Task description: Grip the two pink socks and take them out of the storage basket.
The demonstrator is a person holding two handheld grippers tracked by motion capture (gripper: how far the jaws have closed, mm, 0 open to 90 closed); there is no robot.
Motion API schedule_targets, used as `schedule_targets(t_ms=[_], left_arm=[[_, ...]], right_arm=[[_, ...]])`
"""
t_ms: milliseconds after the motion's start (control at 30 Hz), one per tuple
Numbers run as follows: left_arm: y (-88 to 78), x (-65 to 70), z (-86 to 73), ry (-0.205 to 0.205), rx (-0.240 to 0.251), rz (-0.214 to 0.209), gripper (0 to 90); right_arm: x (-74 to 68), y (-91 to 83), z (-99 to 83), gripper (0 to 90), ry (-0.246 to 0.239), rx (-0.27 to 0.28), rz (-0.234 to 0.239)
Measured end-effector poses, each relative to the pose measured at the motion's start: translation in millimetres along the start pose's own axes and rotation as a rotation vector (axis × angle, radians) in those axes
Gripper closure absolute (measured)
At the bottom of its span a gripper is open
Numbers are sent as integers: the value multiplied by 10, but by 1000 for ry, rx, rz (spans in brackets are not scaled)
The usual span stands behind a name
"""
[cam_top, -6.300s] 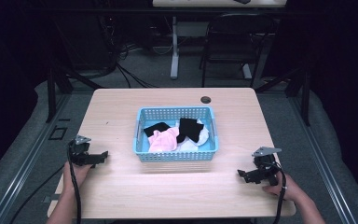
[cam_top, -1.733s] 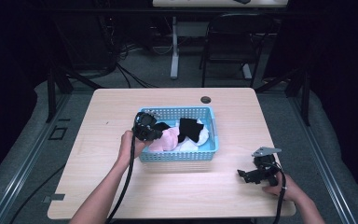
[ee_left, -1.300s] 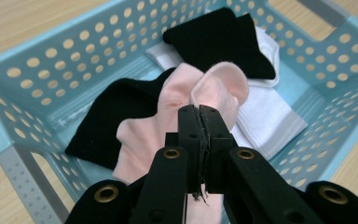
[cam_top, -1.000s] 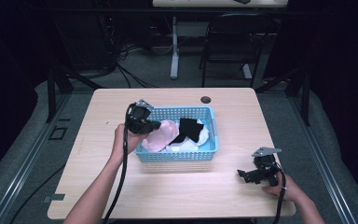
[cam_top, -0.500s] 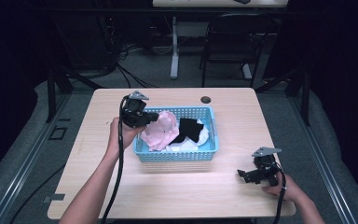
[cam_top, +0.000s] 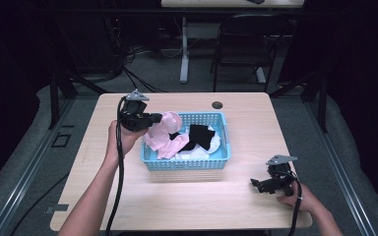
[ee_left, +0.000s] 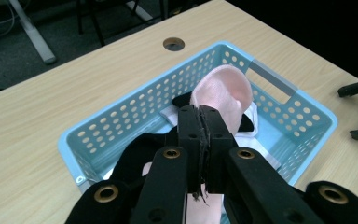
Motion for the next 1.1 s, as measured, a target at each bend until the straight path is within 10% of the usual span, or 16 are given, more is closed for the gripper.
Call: schedule_targets(t_ms=[367,1100], left_arm=[[-369,-173,72,2,4,48,885],[-982,-782,-272,-28,-174,186,885]], right_arm=[[1,0,0,0,0,0,0],[-1,0,-1,0,-2,-2,4]])
Point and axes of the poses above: each handheld gripper's, and its own axes: y roughly forward along the jaws, z roughly out of its top, x roughly to its right, the point moved 9 cm from there along y, roughly forward along the jaws, and after that the axes turned 5 degrees about -y, right-handed, at the moved point
